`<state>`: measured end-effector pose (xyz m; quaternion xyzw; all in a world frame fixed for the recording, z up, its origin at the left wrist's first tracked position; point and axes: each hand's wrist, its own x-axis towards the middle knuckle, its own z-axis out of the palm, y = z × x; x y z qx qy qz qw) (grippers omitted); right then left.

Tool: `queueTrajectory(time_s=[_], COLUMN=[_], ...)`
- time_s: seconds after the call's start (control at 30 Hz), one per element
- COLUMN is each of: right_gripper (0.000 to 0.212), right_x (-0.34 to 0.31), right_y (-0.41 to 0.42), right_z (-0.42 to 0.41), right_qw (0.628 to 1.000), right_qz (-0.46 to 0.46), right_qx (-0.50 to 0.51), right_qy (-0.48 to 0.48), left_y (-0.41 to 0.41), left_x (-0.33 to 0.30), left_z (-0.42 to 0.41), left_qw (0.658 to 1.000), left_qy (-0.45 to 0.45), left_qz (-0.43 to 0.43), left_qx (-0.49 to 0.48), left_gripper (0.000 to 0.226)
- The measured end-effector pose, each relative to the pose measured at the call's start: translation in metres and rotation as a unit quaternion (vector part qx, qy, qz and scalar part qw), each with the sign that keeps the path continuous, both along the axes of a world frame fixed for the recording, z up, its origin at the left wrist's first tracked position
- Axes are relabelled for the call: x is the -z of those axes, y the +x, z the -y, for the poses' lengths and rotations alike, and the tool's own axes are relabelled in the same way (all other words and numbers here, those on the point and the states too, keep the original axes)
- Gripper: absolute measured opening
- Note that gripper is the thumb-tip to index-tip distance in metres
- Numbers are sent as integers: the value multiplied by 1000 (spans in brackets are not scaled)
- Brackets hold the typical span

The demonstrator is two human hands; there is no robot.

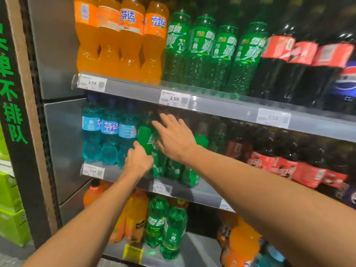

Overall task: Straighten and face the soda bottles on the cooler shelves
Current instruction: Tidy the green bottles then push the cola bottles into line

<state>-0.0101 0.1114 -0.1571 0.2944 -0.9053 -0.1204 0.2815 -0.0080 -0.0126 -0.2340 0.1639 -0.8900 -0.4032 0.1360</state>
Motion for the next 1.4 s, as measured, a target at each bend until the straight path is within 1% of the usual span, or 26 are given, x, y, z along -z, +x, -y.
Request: queueTrajectory(time_s=[0.07,0.13,0.23,0.3,0.37,0.4,0.5,0.57,0.63,0.7,0.73,0.8,0.9,0.97,1.07,1.2,1.27,1.33,1.4], right_gripper=[68,67,65,70,75,76,78,78,77,71,67,56,49,51,55,61,62,67,71], right_x=[1,1,-3,-9,-16,-20,-36,-47,-58,-67,-67,-57,-18,13,45,66,76,83,84], right_y=[6,16,33,48,63,72,93,102,109,117,122,133,150,158,162,156,148,141,136], right_z=[-14,-34,-68,-92,-113,-122,-142,-152,-162,-173,-180,-197,-232,-259,-299,-329,-345,-353,-356], right_qw=[1000,999,998,996,994,993,977,966,960,956,952,938,918,905,883,862,857,851,844], right_qz=[8,25,54,72,83,90,122,136,147,173,194,242,292,312,322,324,311,294,257], right_qx=[11,17,21,43,65,72,89,103,114,125,131,156,204,226,252,265,274,278,269], right_qy=[8,18,16,13,-4,-28,-148,-196,-210,-201,-196,-192,-177,-182,-229,-287,-307,-334,-387], left_y=[6,14,26,39,53,61,85,98,110,116,121,128,137,136,126,108,95,86,76], left_x=[-13,-31,-57,-72,-89,-99,-133,-156,-172,-178,-176,-163,-120,-91,-60,-43,-35,-30,-30], left_z=[-15,-32,-54,-70,-84,-90,-109,-119,-124,-128,-132,-146,-178,-201,-237,-269,-290,-308,-319], left_qw=[998,995,993,992,988,986,976,971,969,966,961,950,942,940,937,942,945,955,969], left_qy=[-48,-87,-103,-106,-128,-141,-185,-209,-219,-223,-232,-247,-230,-209,-184,-140,-134,-116,-80], left_qz=[-29,-45,-21,-8,-22,-35,-61,-54,-31,-16,-9,15,73,97,121,106,81,52,34], left_qx=[11,27,46,61,78,85,95,103,112,133,150,190,232,250,271,287,286,267,232], left_gripper=[75,83,88,88,84,82,78,73,59,43,40,46,52,52,49,54,69,85,89])
